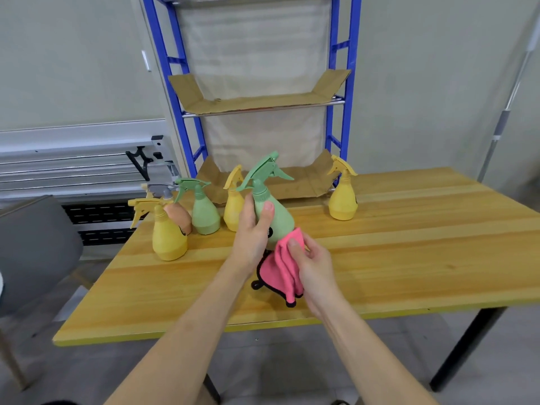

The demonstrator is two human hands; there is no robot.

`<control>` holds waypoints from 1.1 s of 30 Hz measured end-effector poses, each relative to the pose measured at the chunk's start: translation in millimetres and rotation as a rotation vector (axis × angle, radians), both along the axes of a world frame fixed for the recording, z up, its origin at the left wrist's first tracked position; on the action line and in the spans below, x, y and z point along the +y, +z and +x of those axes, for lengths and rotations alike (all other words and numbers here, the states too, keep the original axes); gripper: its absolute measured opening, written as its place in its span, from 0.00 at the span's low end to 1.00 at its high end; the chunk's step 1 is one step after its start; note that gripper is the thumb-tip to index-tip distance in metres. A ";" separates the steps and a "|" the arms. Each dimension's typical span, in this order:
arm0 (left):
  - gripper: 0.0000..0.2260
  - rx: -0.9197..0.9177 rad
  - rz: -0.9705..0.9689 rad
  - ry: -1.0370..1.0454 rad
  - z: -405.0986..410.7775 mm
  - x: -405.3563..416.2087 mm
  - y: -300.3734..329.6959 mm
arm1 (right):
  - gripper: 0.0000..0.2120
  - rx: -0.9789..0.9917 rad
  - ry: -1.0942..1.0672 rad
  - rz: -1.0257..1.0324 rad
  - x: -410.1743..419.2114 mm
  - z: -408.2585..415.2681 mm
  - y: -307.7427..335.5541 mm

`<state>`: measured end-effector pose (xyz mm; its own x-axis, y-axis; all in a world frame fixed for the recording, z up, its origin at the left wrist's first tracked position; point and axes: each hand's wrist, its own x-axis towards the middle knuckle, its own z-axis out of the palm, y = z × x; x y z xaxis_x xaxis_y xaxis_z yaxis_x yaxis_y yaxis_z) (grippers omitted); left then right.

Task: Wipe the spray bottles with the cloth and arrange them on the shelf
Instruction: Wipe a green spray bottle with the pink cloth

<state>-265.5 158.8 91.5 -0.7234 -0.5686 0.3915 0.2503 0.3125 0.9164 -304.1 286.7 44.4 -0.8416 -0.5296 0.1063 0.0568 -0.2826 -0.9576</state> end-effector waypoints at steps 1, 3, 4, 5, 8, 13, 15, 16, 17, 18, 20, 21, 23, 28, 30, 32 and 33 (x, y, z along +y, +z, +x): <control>0.16 -0.025 -0.031 0.030 -2.9 -1.0 -0.9 | 0.10 0.031 -0.035 0.042 1.1 -2.1 -3.8; 0.19 -0.074 -0.114 0.086 -12.3 -5.5 -6.0 | 0.10 0.097 -0.109 0.119 3.9 -7.9 -12.1; 0.22 -0.103 -0.168 0.111 -17.9 -6.9 -9.2 | 0.11 0.131 -0.143 0.137 6.4 -10.2 -14.8; 0.24 -0.137 -0.200 0.131 -22.7 -5.7 -12.3 | 0.11 0.163 -0.173 0.148 9.8 -12.8 -16.2; 0.18 -0.171 -0.151 0.135 -33.8 5.0 -27.2 | 0.16 0.203 -0.242 0.145 24.1 -21.8 -13.9; 0.21 -0.235 -0.111 0.051 -56.6 22.9 -66.5 | 0.09 0.248 -0.401 0.186 52.8 -47.6 -17.9; 0.24 -0.259 -0.111 0.025 -63.8 31.5 -69.8 | 0.08 0.266 -0.448 0.202 63.6 -57.2 -23.1; 0.24 -0.272 -0.092 0.022 -67.6 34.3 -69.0 | 0.08 0.269 -0.468 0.192 68.5 -60.8 -25.6; 0.25 -0.295 -0.083 0.018 -70.3 36.7 -67.8 | 0.08 0.271 -0.484 0.182 73.5 -63.1 -27.2; 0.27 -0.319 -0.090 0.022 -72.3 38.1 -67.3 | 0.08 0.273 -0.494 0.170 78.6 -65.6 -29.1; 0.30 -0.365 -0.193 0.061 -76.2 37.2 -69.5 | 0.08 0.274 -0.503 0.142 87.7 -70.1 -31.6; 0.30 -0.381 -0.257 0.083 -76.3 36.8 -70.2 | 0.08 0.275 -0.508 0.135 91.4 -71.7 -32.3; 0.30 -0.391 -0.332 0.097 -81.9 37.1 -72.7 | 0.09 0.274 -0.525 0.139 97.5 -77.4 -34.2; 0.29 -0.359 -0.366 0.061 -116.0 47.5 -74.1 | 0.12 0.243 -0.573 0.121 108.8 -96.6 -33.3; 0.28 -0.348 -0.348 0.043 -133.9 53.6 -73.8 | 0.11 0.226 -0.594 0.105 113.7 -104.8 -31.4; 0.27 -0.345 -0.357 0.023 -152.4 60.6 -72.9 | 0.10 0.214 -0.600 0.098 119.1 -112.3 -29.4; 0.27 -0.349 -0.364 0.015 -161.5 63.6 -71.8 | 0.09 0.207 -0.602 0.097 121.8 -115.9 -28.7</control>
